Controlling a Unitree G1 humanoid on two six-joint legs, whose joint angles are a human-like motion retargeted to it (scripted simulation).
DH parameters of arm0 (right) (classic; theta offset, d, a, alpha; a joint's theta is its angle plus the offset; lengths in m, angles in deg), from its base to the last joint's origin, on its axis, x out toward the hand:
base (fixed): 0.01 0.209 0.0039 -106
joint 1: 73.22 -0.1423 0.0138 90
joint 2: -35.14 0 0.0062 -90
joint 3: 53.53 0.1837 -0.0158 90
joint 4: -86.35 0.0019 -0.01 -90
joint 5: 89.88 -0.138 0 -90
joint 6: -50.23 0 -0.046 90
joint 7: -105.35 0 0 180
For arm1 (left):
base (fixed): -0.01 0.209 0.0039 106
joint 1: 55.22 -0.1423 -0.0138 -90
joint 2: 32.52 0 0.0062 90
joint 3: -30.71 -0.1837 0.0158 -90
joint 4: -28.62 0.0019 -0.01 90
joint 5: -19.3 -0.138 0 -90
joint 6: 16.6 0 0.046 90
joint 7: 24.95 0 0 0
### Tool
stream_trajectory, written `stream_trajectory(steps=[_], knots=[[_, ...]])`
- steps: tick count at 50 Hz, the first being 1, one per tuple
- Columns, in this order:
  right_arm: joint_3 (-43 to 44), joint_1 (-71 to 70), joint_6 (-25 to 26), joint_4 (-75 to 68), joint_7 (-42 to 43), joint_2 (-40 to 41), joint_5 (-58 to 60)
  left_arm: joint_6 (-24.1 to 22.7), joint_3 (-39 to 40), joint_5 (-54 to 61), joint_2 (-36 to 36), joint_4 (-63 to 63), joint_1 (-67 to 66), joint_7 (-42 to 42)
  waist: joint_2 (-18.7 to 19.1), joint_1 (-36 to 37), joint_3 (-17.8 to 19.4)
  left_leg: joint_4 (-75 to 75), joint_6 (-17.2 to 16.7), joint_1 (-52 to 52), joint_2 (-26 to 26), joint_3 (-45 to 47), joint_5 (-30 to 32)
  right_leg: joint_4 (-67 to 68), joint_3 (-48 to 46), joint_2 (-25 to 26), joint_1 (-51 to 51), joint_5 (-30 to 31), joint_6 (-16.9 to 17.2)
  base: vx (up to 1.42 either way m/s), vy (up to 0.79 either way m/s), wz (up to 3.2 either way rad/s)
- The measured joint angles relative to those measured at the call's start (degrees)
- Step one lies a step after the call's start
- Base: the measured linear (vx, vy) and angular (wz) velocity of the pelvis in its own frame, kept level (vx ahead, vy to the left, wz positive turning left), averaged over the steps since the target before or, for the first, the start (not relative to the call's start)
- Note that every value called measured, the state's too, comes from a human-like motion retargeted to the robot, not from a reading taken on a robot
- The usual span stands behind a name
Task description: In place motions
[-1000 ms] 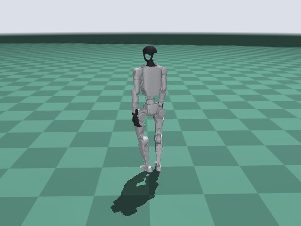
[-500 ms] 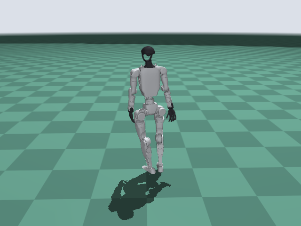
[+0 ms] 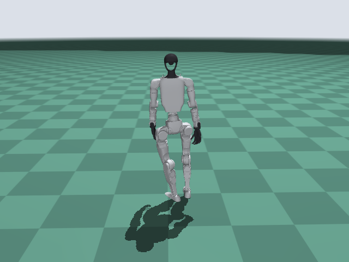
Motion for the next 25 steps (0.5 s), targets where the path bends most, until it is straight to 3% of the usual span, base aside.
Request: stream_trajectory(steps=[4,7,10,15,18,22,25], knots=[[-0.74,-1.35,0.01,0.75,0.12,0.5,0.36,-0.51,2.23,0.74,-0.62,0.22,-1.13,0.54,-0.35,-1.6,-0.35,-1.04,-0.67,-0.12,1.24,8.61,-1.83,0.38,7.28,1.63,-4.93,-0.05,3.42,-0.26,-0.04,-2.0],[-2.39,-3.03,-0.92,2.41,-0.47,1.27,0.46,-0.7,4.12,1.62,-1.42,1.32,-2.07,0.49,-0.61,-2.95,0.63,-1.62,-1.85,0.92,2.79,17.99,-3.38,-0.45,7.41,2.26,-6.71,-2.47,3.12,-0.34,0.01,-2.85],[-4.29,-4.4,-2.08,4.12,-1.33,2.19,-0.21,-0.26,5.5,1.11,-2.4,2.98,-2.56,0.26,-0.88,-3.81,1.33,-1.64,-3.74,2.14,4.45,28.2,-5.02,-0.65,-1.56,-0.06,-6.89,-5.0,0.84,-0.36,0.01,-3.01],[-5.98,-4.16,-2.73,4.69,-0.77,2.19,-0.09,0.27,6.97,-1.31,-2.78,4.94,-3.83,1.67,-0.37,-5.89,1.38,-1.12,-6.06,3.68,5.92,33.81,-7.35,-3.78,-33.51,-5.39,0.49,-6.29,-1.25,-0.13,0.08,-2.25],[-6.32,-4.21,-2.27,2.87,0.69,1.44,0.89,0.33,9.94,-1.78,-2.42,5.32,-4.47,2.45,-4.1,3.3,-0.39,-0.44,-8.66,6.34,3.56,47.03,-9.13,-3.06,-33.1,-7.65,2.11,-6.61,2.01,-0.02,0.09,-3.93],[-4.27,-3.15,-1.46,-0.09,1.98,0.83,-1.36,0.0,10.15,-0.49,-2.24,5.15,-4.87,2.1,-5.84,0.79,0.27,2.21,-9.45,8.53,2.62,48.22,-10.35,-6.47,-33.18,-8.02,3.03,5.62,1.12,0.01,0.08,-0.87],[-2.72,-1.99,-0.77,-2.93,2.33,0.58,-4.0,0.25,9.7,-1.08,-2.86,5.58,-4.5,2.06,-5.69,-1.47,-0.43,4.52,-10.0,9.19,3.66,48.19,-10.78,-7.62,-33.53,-7.68,3.69,7.14,-0.79,0.09,0.06,-0.11]])
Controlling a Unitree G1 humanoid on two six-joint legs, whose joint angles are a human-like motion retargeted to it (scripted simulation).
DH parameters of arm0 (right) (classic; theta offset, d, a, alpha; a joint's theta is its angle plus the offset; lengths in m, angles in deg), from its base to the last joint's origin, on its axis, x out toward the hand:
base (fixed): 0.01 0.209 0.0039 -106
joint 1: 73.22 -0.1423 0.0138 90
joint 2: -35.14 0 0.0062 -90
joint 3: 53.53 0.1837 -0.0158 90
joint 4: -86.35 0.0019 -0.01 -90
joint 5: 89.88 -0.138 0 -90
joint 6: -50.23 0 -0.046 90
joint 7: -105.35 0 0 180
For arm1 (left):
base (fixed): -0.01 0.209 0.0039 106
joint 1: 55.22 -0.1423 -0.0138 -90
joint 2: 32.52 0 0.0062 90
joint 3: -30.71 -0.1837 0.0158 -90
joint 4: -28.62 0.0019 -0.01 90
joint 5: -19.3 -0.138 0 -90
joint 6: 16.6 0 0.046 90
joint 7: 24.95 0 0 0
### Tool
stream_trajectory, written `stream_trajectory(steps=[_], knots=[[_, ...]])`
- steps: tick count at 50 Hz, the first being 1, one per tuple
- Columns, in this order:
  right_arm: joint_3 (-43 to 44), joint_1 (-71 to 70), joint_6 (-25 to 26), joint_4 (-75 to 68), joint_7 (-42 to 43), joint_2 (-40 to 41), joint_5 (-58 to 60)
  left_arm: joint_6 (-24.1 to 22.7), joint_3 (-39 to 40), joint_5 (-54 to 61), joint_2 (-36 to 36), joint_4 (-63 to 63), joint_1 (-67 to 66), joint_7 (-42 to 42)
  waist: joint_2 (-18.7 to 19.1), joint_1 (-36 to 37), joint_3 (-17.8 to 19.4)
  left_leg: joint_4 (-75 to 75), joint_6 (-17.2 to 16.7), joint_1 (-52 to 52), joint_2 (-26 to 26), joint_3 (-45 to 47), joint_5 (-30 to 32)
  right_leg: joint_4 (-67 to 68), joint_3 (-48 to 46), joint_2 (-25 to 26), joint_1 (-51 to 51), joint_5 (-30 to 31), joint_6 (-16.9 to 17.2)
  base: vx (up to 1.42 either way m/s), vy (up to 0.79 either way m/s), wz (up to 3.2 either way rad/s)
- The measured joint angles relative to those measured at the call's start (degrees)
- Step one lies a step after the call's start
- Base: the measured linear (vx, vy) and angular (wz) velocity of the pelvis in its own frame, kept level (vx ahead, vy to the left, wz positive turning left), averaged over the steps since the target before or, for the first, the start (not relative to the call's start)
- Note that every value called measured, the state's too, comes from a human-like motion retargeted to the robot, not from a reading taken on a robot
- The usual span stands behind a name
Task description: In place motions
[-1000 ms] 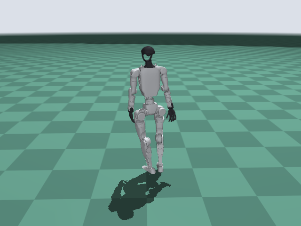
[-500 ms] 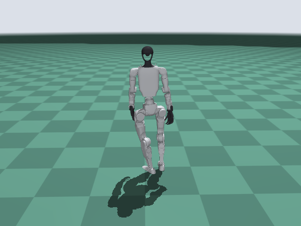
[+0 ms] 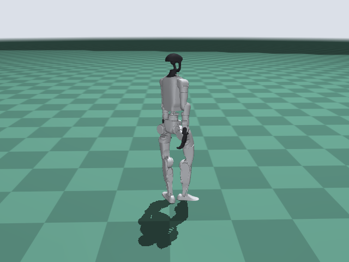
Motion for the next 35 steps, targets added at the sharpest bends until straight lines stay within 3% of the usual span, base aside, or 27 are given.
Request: stream_trajectory(steps=[10,15,18,20,22,23,25,27,30,35], knots=[[2.23,3.08,1.8,-2.99,0.35,1.17,-1.33,-0.7,0.39,0.07,0.46,-1.03,-0.17,-0.56,3.89,-4.29,-1.59,-0.5,-1.61,0.86,3.44,0.28,0.87,1.13,2.58,2.91,0.52,-2.83,0.37,0.05,0.03,0.03],[2.08,2.95,2.89,0.09,0.29,2.57,0.6,0.1,1.03,-0.76,0.07,0.15,-0.76,0.42,4.93,-9.8,-1.63,0.7,-2.05,0.69,5.47,-4.14,2.27,-0.7,-0.33,5.32,1.4,-3.86,-2.22,0.03,0.04,0.66],[0.59,2.02,4.81,2.72,1.94,2.96,4.76,0.24,3.55,-0.52,-0.4,-0.49,-2.43,0.77,4.26,-12.03,-1.74,4.74,-1.9,0.63,8.04,-6.2,3.98,-0.06,0.23,4.29,1.67,-4.68,-2.13,0.02,0.01,0.02],[-1.01,1.25,4.65,4.52,2.14,2.99,8.52,0.29,6.1,-0.18,-0.85,-1.36,-3.91,0.86,2.2,-9.88,-2.59,8.56,-1.63,1.92,8.84,-2.9,5.68,1.11,4.57,3.28,1.16,-5.86,-2.41,0.02,0.0,-1.32],[-1.93,0.42,3.61,6.36,1.06,3.07,11.97,0.33,8.45,0.68,-1.5,-2.31,-5.27,0.85,-0.85,-6.97,-3.4,15.2,0.77,2.61,10.34,-0.64,8.12,3.36,9.37,0.46,0.54,-7.27,-1.85,0.02,0.0,-1.41],[-2.08,-0.01,3.04,7.26,0.4,3.1,13.13,0.32,9.25,1.35,-1.85,-2.74,-5.85,0.82,-2.26,-7.1,-3.44,20.05,3.56,1.73,11.93,-2.33,8.44,3.56,9.68,-0.5,0.71,-7.63,-2.14,0.02,0.01,-0.67],[-2.48,-0.84,1.91,8.76,-0.71,3.01,13.99,0.36,10.63,2.73,-2.39,-3.26,-6.78,0.81,-4.23,-6.02,-3.9,30.07,10.3,-1.82,15.22,-7.86,7.15,4.25,11.59,-1.86,0.29,-8.28,-2.52,0.01,0.05,-0.67],[-2.35,-1.62,1.31,9.63,-1.19,2.85,13.18,0.49,11.56,3.69,-2.47,-3.06,-7.06,1.07,-4.42,-3.62,-4.32,36.22,11.83,-7.56,16.06,-16.67,4.87,5.09,14.33,-1.78,-1.45,-8.32,-3.1,-0.04,0.13,-1.2],[-1.89,-3.04,1.54,10.43,-1.22,2.6,10.31,0.54,12.47,4.81,-1.54,-2.69,-6.68,1.63,-5.25,1.53,-3.23,35.24,9.98,-15.69,7.59,-33.27,4.85,5.17,19.58,-1.34,-3.17,-7.39,-3.88,-0.19,0.23,-1.65],[-1.15,-5.1,1.04,11.67,-3.32,1.96,4.73,-0.51,10.45,5.11,-0.01,-3.1,-5.69,1.3,-4.76,6.98,0.01,19.65,7.86,-19.59,-6.6,-50.4,8.71,3.82,23.9,0.25,-3.26,-5.96,-4.16,-0.18,0.2,-1.36]])
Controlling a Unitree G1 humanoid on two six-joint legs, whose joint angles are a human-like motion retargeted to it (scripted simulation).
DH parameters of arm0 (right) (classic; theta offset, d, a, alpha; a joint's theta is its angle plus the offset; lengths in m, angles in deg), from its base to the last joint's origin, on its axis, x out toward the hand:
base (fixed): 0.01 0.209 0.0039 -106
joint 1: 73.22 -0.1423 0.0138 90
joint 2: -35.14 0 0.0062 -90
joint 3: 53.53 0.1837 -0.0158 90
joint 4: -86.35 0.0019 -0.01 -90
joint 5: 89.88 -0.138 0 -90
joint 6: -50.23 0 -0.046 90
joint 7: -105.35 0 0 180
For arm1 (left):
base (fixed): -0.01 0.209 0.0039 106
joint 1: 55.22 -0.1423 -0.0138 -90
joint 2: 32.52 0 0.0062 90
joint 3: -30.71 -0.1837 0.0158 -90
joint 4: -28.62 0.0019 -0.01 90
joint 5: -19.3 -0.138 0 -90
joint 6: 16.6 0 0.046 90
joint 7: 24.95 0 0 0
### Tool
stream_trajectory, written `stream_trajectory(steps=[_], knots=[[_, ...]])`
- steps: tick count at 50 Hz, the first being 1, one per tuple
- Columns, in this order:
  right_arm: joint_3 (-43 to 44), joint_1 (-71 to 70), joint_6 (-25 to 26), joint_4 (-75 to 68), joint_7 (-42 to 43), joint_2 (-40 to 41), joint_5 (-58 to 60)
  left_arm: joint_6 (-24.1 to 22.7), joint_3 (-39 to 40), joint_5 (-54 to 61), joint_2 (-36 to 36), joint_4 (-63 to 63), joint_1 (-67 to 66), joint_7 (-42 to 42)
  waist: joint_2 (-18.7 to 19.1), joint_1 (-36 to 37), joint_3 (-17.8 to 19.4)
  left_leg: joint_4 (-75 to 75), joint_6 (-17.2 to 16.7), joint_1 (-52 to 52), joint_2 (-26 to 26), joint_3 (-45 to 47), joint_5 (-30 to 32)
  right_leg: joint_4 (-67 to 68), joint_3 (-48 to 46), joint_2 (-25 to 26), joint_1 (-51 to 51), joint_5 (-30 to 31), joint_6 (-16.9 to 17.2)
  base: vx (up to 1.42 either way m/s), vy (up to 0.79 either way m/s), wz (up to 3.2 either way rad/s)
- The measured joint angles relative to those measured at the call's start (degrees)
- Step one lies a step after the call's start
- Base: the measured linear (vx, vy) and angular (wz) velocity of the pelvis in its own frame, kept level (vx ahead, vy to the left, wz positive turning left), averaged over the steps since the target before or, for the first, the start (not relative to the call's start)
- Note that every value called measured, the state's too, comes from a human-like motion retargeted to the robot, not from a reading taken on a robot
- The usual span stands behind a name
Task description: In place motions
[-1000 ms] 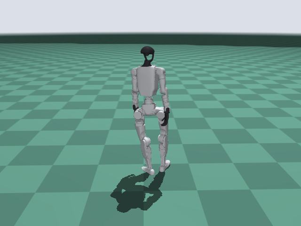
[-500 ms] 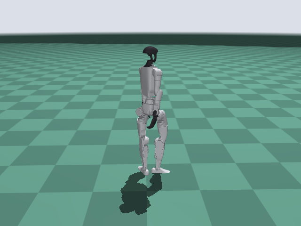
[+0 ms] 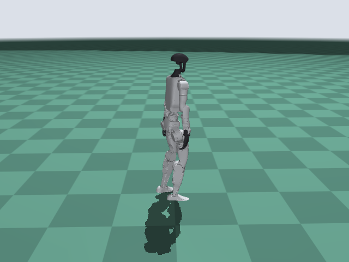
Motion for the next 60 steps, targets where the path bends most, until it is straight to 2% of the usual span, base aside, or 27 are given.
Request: stream_trajectory(steps=[2,3,5,7,10,14,17,20,30,35,40,44,45,47,49,51,53,55,57,60], knots=[[0.12,0.17,-0.23,0.81,-0.86,0.0,-0.05,-0.41,-0.88,-0.56,0.63,0.02,-0.16,0.09,1.68,1.01,0.87,-5.62,-1.13,-0.38,-2.53,-6.88,1.53,-0.46,1.24,2.06,0.45,0.23,0.0,-0.05,0.1,-1.11],[-0.09,0.56,-0.4,1.11,-0.91,0.11,0.19,-0.57,-1.29,-0.67,0.99,0.1,-0.51,0.19,2.61,1.19,1.34,-8.35,-0.46,-0.03,-3.37,-10.15,3.17,-1.02,1.62,3.35,1.22,0.39,-0.04,0.02,0.05,-0.96],[-0.67,1.24,-0.66,1.21,-0.63,0.33,0.87,-0.67,-2.13,-0.7,1.56,0.58,-1.06,-0.04,4.78,0.62,2.31,-12.57,-0.92,1.75,-3.0,-14.73,6.15,-2.08,1.25,6.1,3.26,0.51,-0.13,0.1,0.0,-0.75],[-1.55,1.96,-0.59,0.06,0.33,0.54,1.68,-0.56,-2.61,-0.97,2.05,1.43,-1.73,-0.66,6.24,-0.81,2.41,-14.48,0.3,4.39,-2.05,-13.88,5.18,-3.13,1.69,8.03,5.09,0.55,-0.15,0.2,-0.03,-0.48],[-2.79,2.51,0.39,-3.78,2.21,1.39,2.64,-0.18,-1.75,-2.12,2.27,3.39,-1.7,-1.27,7.67,-4.74,1.72,-15.78,-0.87,5.67,-0.34,-13.95,4.98,-4.63,1.47,10.15,6.79,0.64,-0.66,0.13,-0.05,-0.34],[-2.41,3.42,1.22,-10.26,2.58,1.21,-0.38,0.14,-2.33,-2.74,2.25,3.57,-0.94,-0.32,6.85,-0.05,1.42,-20.08,-1.38,10.15,0.39,-7.68,4.63,-3.48,7.67,10.57,7.88,0.06,-0.8,0.14,-0.01,-1.36],[-1.68,4.71,2.77,-13.89,1.41,0.49,-0.29,0.07,-3.06,-2.71,2.43,2.29,-1.11,-0.64,7.51,-0.99,-0.63,-22.41,-1.42,11.14,0.13,-7.88,5.07,-3.75,7.07,10.89,7.8,-0.13,-0.93,0.18,0.0,-0.04],[-0.83,4.95,4.38,-15.6,2.23,-0.09,0.31,0.03,-3.1,-2.14,2.22,0.75,-0.35,-0.96,8.49,-3.17,-1.02,-23.13,-1.3,11.29,0.35,-8.79,5.34,-4.0,6.23,11.44,7.85,-0.19,-0.84,0.02,-0.01,0.16],[-0.36,4.64,3.13,-9.68,0.52,-0.64,-3.25,-0.08,-6.1,-5.12,-1.57,-1.29,1.79,-4.48,9.23,-2.8,-0.23,-19.99,-1.37,8.91,0.88,-9.37,4.06,-1.72,5.77,10.48,6.47,-1.27,-0.14,-0.04,0.02,0.03],[-1.68,3.17,1.82,-5.32,-1.19,-0.65,-2.8,0.09,-6.1,-6.24,-0.99,-2.12,0.42,-3.58,8.98,0.43,0.55,-17.97,-1.34,6.43,-0.01,-10.62,3.84,-0.24,4.22,8.58,5.35,-2.04,-0.3,-0.09,0.12,0.29],[-2.44,3.11,0.03,-1.9,-2.55,-1.21,-2.75,0.52,-5.74,-6.24,1.06,-1.79,-0.24,-4.42,8.21,4.45,1.79,-16.98,-2.37,3.65,-2.02,-16.8,6.41,1.66,-0.77,6.12,5.39,-4.17,0.04,-0.13,0.1,1.23],[-2.36,3.73,-0.31,-1.96,-2.03,-2.28,-2.13,0.63,-5.14,-5.87,2.57,-1.27,-0.36,-4.55,7.27,7.53,2.3,-15.73,-4.35,1.5,-4.13,-21.33,3.51,2.27,-7.24,3.64,6.45,-6.33,1.11,-0.14,0.05,2.12],[-2.35,3.92,-0.21,-2.37,-1.95,-2.57,-1.92,0.61,-4.89,-5.67,2.86,-1.13,-0.4,-4.3,6.71,8.26,2.43,-15.71,-3.93,1.24,-4.33,-20.17,1.99,2.04,-9.22,2.87,7.04,-6.73,1.45,-0.14,0.02,2.47],[-2.27,4.08,0.61,-3.7,-1.98,-2.92,-1.19,0.55,-3.97,-5.1,3.08,-0.76,-0.51,-3.9,5.29,9.11,2.47,-16.15,-2.36,1.25,-2.91,-11.84,-2.21,1.18,-13.56,1.23,8.18,-7.29,2.4,-0.14,-0.03,2.72],[-1.89,4.19,1.91,-4.84,-2.13,-3.09,-0.12,0.36,-3.25,-4.02,3.02,-0.23,-0.81,-3.41,4.14,8.83,1.92,-16.6,-1.95,2.62,0.16,2.66,-6.94,-0.22,-19.25,0.05,9.4,-7.7,3.46,-0.12,-0.07,3.09],[-1.35,4.63,2.96,-5.05,-2.08,-2.95,1.14,0.05,-2.93,-2.33,2.77,0.6,-1.19,-2.1,3.54,7.38,1.07,-16.89,-3.74,5.27,3.68,19.58,-10.04,-1.79,-25.71,-0.52,10.89,-7.88,4.78,-0.06,-0.12,3.23],[-0.73,5.75,2.91,-4.44,-1.24,-2.52,2.13,-0.06,-2.78,-0.71,2.57,1.64,-1.72,-0.04,3.96,6.31,0.06,-18.04,-5.83,7.92,6.32,33.99,-9.65,-3.09,-31.72,-0.11,12.59,-7.89,6.12,0.02,-0.15,2.6],[-0.06,7.24,1.73,-3.73,0.32,-2.09,2.47,0.2,-2.68,0.77,2.57,3.31,-1.67,2.37,5.5,7.37,-0.7,-21.46,-6.39,8.87,7.09,42.66,-4.84,-4.26,-35.2,1.87,14.17,-7.78,6.79,0.1,-0.12,1.53],[0.59,8.33,0.45,-3.79,1.41,-2.02,1.46,0.38,-2.67,1.29,2.9,4.25,-1.37,3.59,7.1,7.87,-1.13,-24.45,-7.18,8.68,7.72,42.16,3.2,-4.42,-39.02,3.38,15.93,-8.06,7.54,0.09,-0.06,1.83],[1.51,8.61,0.35,-5.41,1.21,-2.37,-0.49,0.37,-2.55,0.84,3.82,3.79,-0.93,4.44,8.33,4.46,-2.49,-24.94,-7.76,7.38,6.8,30.65,2.59,-4.55,-48.63,3.98,18.13,-8.09,9.16,0.04,0.0,2.31]])
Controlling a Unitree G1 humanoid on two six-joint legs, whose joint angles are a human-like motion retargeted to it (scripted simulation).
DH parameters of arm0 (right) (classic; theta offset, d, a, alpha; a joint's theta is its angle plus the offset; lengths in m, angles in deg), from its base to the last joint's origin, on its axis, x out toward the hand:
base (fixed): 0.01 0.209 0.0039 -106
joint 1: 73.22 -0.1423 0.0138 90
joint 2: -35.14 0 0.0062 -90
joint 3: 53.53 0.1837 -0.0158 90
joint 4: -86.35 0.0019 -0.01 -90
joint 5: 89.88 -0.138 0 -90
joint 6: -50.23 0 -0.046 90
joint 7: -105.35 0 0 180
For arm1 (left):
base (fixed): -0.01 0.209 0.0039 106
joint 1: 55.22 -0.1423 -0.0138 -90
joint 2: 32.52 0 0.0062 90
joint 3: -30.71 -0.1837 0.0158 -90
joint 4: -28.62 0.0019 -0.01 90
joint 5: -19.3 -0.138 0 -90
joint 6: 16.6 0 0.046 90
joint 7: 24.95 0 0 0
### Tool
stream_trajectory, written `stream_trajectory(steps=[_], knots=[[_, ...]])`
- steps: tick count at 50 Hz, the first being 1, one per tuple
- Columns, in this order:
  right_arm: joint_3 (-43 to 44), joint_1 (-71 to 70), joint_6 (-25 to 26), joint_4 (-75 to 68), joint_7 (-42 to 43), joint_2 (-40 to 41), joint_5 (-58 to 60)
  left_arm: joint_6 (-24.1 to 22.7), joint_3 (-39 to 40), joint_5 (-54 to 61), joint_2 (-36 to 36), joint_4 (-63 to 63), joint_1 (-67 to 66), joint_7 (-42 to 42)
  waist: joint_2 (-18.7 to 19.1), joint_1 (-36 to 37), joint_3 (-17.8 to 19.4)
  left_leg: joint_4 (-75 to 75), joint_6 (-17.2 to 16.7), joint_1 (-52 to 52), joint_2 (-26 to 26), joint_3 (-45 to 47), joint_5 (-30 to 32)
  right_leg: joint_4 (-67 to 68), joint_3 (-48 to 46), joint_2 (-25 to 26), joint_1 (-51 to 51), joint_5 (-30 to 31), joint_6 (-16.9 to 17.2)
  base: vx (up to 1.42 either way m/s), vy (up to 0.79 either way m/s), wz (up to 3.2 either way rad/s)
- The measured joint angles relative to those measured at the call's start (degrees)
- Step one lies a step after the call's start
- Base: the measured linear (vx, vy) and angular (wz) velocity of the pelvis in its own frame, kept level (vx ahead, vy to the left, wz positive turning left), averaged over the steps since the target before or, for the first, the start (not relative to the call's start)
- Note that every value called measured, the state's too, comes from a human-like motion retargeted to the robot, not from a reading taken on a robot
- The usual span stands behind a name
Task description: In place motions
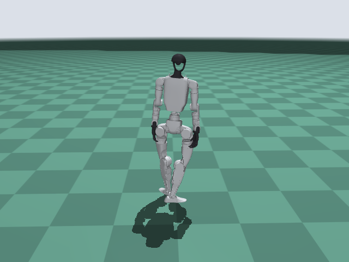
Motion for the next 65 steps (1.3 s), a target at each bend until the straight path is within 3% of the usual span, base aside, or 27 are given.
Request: stream_trajectory(steps=[5,11,15,17,20,22,23,25,27,28,30,33,35,37,38,45,50,53,58,65], knots=[[-1.36,-2.64,3.42,-2.95,-2.56,-0.46,0.02,-0.86,1.74,-0.28,0.84,-2.21,-0.47,0.03,-1.6,4.0,0.25,-0.47,0.61,0.11,-2.31,-1.62,-0.8,-0.26,-1.42,-0.67,1.29,0.21,0.75,0.0,-0.03,0.36],[-2.2,-3.66,0.8,1.16,-3.11,-0.07,2.17,-0.75,3.67,-0.1,0.14,-0.88,-1.07,-0.27,-3.92,8.4,-0.11,0.02,0.94,0.8,-3.7,-1.37,-3.35,0.94,0.49,-2.38,1.76,0.02,0.84,0.06,-0.08,-0.24],[-1.67,-3.63,-1.41,4.1,-2.91,0.62,3.13,-0.83,4.13,-0.37,-0.52,-0.42,-2.34,-0.59,-2.84,7.49,-1.26,-0.33,0.46,1.49,-2.86,-2.68,-4.99,3.68,2.19,-2.23,2.58,1.94,0.13,0.13,-0.12,0.18],[-1.39,-3.38,-2.1,4.72,-2.7,0.71,2.68,-0.66,3.55,-0.84,-1.02,0.09,-2.55,-0.92,-0.56,5.73,-2.08,-0.72,0.67,1.64,-1.02,-3.71,-5.22,7.76,5.41,-2.5,2.31,4.71,-2.5,0.13,-0.12,0.73],[-0.8,-3.15,-1.95,4.62,-2.3,0.63,0.81,0.15,3.08,-2.15,-1.83,1.75,-0.86,-1.23,3.46,2.07,-2.61,-0.95,1.02,1.08,2.36,-7.39,-4.92,18.64,17.03,-4.72,-2.35,6.25,-7.56,0.05,-0.13,1.04],[-0.46,-3.57,-1.59,3.6,-2.29,0.69,-1.3,0.3,2.61,-2.5,-2.66,1.82,0.79,-1.46,3.12,3.04,-2.72,-1.51,1.3,0.86,2.53,-6.17,-4.69,28.92,34.64,-6.82,-11.41,3.22,-5.26,-0.05,-0.16,-0.44],[-0.29,-3.95,-1.44,3.07,-2.45,0.73,-2.25,0.29,2.23,-2.5,-3.21,1.44,1.67,-1.74,1.15,6.81,-3.07,-1.99,1.24,0.9,1.64,-2.42,-4.88,33.43,46.43,-7.01,-17.02,1.09,-3.72,-0.09,-0.18,-1.62],[0.01,-3.61,-1.31,2.43,-2.58,0.85,-3.56,0.02,1.02,-2.59,-4.03,0.27,2.69,-2.15,-0.05,8.77,-2.8,-2.31,1.31,1.14,1.32,-1.16,-4.88,32.69,60.32,-1.23,-20.32,-0.13,-3.43,-0.07,-0.19,0.34],[0.64,-3.04,-1.26,1.73,-2.75,1.45,-4.33,0.11,-0.78,-2.63,-4.84,-1.19,3.73,-2.76,4.87,-3.86,-1.28,-1.92,2.25,-1.01,3.67,-16.27,-3.01,29.99,56.53,4.15,-22.01,0.69,-3.82,-0.04,-0.17,4.38],[0.29,-2.78,-1.1,1.47,-2.78,1.47,-4.27,0.09,-0.95,-2.78,-5.08,-1.94,4.07,-2.95,5.18,-5.39,-0.87,-1.97,2.34,-1.22,3.77,-18.12,-2.68,28.09,59.93,6.58,-23.24,0.81,-3.75,-0.05,-0.14,2.58],[-0.33,-2.17,-0.95,0.92,-2.74,1.35,-3.58,-0.08,-1.3,-2.81,-5.32,-3.22,4.73,-3.1,4.19,-6.15,-0.48,-2.02,2.48,-1.0,2.58,-19.36,-2.67,21.79,68.12,10.68,-23.51,1.22,-3.95,-0.03,-0.1,1.07],[-0.48,-1.24,-0.65,-0.29,-2.22,1.05,-1.9,-0.09,-3.01,-2.16,-5.45,-3.78,6.58,-3.31,2.09,-8.93,0.94,-1.76,2.79,0.17,-0.75,-24.12,-2.76,12.73,72.81,11.53,-22.5,3.8,-4.33,0.05,-0.02,1.52],[-0.54,-0.44,-0.36,-1.25,-1.85,0.63,-0.91,-0.02,-4.34,-1.96,-5.19,-3.38,7.86,-3.5,-0.13,-8.66,1.82,-1.68,3.04,2.1,-3.68,-25.51,-3.3,6.96,72.9,9.52,-19.93,10.34,-6.21,0.14,0.07,0.89],[-0.4,0.19,0.24,-2.57,-1.78,0.47,0.34,-0.01,-4.94,-2.19,-4.76,-2.79,8.6,-3.41,-0.99,-6.29,1.59,-1.6,3.19,3.32,-4.68,-25.08,-3.86,6.02,73.99,10.17,-17.04,6.64,-7.61,0.2,0.11,0.13],[0.09,0.31,0.75,-3.43,-1.87,0.48,1.13,-0.07,-5.01,-2.48,-4.38,-2.51,8.72,-3.36,-1.33,-5.4,1.09,-1.36,3.16,3.52,-5.09,-25.19,-4.15,5.84,65.88,7.89,-16.31,6.61,-8.41,0.19,0.12,0.18],[0.74,0.12,1.22,-2.5,-2.57,0.77,1.09,-1.59,-2.62,-0.38,-1.59,-2.53,5.43,-3.46,-0.93,-5.83,0.79,3.38,3.1,3.49,-4.93,-26.8,-6.71,2.41,67.1,7.66,-13.0,6.71,-7.39,0.09,0.07,0.23],[1.3,-0.83,0.08,-0.31,-3.13,1.36,-1.84,-0.8,-1.35,-1.91,-1.6,-0.64,4.44,-2.51,-3.62,-2.8,0.2,8.91,3.43,1.34,-6.3,-27.22,-6.85,2.64,68.78,4.91,-13.65,7.0,-6.73,0.0,0.06,-0.28],[1.37,-1.61,-0.05,1.13,-4.05,1.58,-1.64,-0.82,-0.93,-1.03,-1.17,-0.27,3.56,-3.05,-4.77,-0.31,0.25,10.48,4.74,0.21,-7.8,-32.46,-6.21,2.89,70.64,3.94,-14.03,7.42,-6.62,-0.01,0.07,-0.62],[0.28,-2.05,-1.17,4.04,-4.1,1.9,-0.19,-0.82,0.45,-0.77,-0.62,-0.11,1.92,-2.72,-3.69,-0.91,-0.57,10.3,5.13,-0.69,-9.16,-45.08,-6.03,3.21,71.81,3.92,-14.84,7.69,-6.07,0.01,0.04,-0.3],[0.48,-2.57,-2.02,6.17,-3.98,2.53,0.91,0.19,-1.96,1.88,-0.87,-1.45,3.22,-4.23,-0.97,-5.25,0.25,8.26,7.08,-0.69,-7.64,-44.45,-7.24,4.72,72.24,4.93,-16.82,8.0,-5.02,-0.09,-0.02,-0.12]])
